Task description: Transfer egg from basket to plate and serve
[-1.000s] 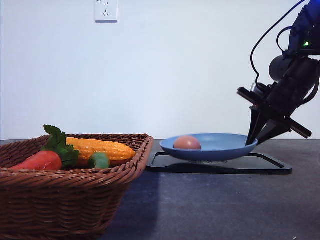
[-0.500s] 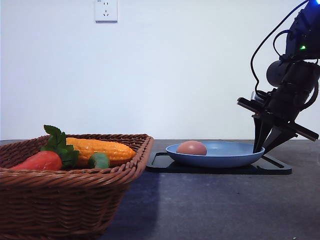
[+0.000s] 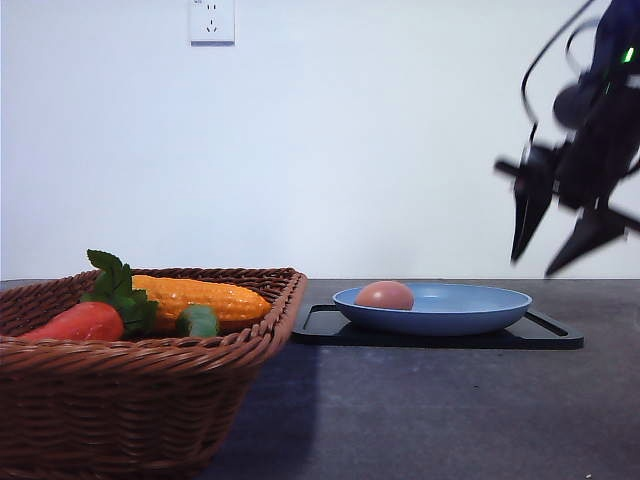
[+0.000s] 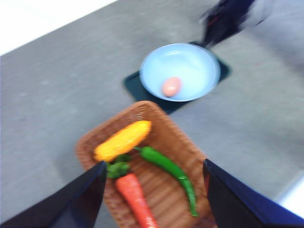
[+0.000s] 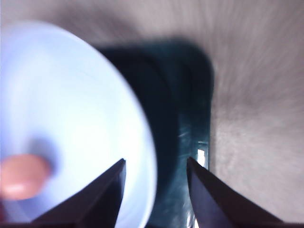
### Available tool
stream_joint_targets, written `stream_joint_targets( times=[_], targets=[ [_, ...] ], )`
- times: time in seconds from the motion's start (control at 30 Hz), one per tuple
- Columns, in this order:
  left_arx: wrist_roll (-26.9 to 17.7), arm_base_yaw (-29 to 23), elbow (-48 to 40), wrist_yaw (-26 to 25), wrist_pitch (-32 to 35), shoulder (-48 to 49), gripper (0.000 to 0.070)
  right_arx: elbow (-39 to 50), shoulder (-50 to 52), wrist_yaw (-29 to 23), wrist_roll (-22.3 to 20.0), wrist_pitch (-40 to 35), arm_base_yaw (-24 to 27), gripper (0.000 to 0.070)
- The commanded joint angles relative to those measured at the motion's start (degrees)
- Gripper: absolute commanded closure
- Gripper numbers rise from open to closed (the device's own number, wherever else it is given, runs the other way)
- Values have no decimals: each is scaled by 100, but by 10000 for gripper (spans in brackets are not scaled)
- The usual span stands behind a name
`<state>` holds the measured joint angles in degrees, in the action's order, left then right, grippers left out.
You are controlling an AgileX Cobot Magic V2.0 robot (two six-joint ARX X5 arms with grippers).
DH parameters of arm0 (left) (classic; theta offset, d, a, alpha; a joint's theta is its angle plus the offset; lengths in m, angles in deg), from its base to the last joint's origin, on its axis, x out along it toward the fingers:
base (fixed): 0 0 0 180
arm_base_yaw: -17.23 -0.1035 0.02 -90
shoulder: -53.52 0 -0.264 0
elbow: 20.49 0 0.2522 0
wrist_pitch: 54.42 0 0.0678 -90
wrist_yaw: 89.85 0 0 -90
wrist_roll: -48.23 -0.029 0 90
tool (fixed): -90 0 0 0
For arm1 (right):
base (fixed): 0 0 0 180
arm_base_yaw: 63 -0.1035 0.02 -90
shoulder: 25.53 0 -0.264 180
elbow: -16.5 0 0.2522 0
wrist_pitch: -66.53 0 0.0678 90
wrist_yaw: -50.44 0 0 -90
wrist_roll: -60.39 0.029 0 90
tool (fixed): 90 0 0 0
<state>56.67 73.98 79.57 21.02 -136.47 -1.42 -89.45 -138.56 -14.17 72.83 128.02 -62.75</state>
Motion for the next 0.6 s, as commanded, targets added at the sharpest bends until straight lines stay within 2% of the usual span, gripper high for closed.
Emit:
stream_joint_targets(
  times=[0.0, 0.1, 0.17, 0.23, 0.37, 0.4, 0.47, 0.57],
  targets=[
    [-31, 45, 131, 268, 74, -149, 292, -174, 255, 3, -13, -12, 1, 433],
    [-34, -4, 131, 707, 190, -343, 324, -174, 757, 3, -13, 43, -2, 438],
    [-113, -75, 131, 903, 358, -486, 395, -173, 1123, 0, -30, 111, -53, 468],
    [-295, -163, 131, 1036, 500, -635, 489, -172, 1504, -12, -148, 177, -192, 523],
    [-727, -385, 129, 1209, 545, -958, 678, -165, 2118, -54, -605, 342, -626, 678],
    [-863, -460, 127, 1214, 537, -1041, 700, -165, 2246, -79, -723, 426, -748, 700],
    [-1142, -707, 127, 1212, 535, -1204, 700, -156, 2473, -336, -891, 663, -1042, 700],
    [-1221, -1218, 116, 1138, 539, -1371, 700, -62, 2764, -1021, -1006, 907, -1541, 700]
  ],
)
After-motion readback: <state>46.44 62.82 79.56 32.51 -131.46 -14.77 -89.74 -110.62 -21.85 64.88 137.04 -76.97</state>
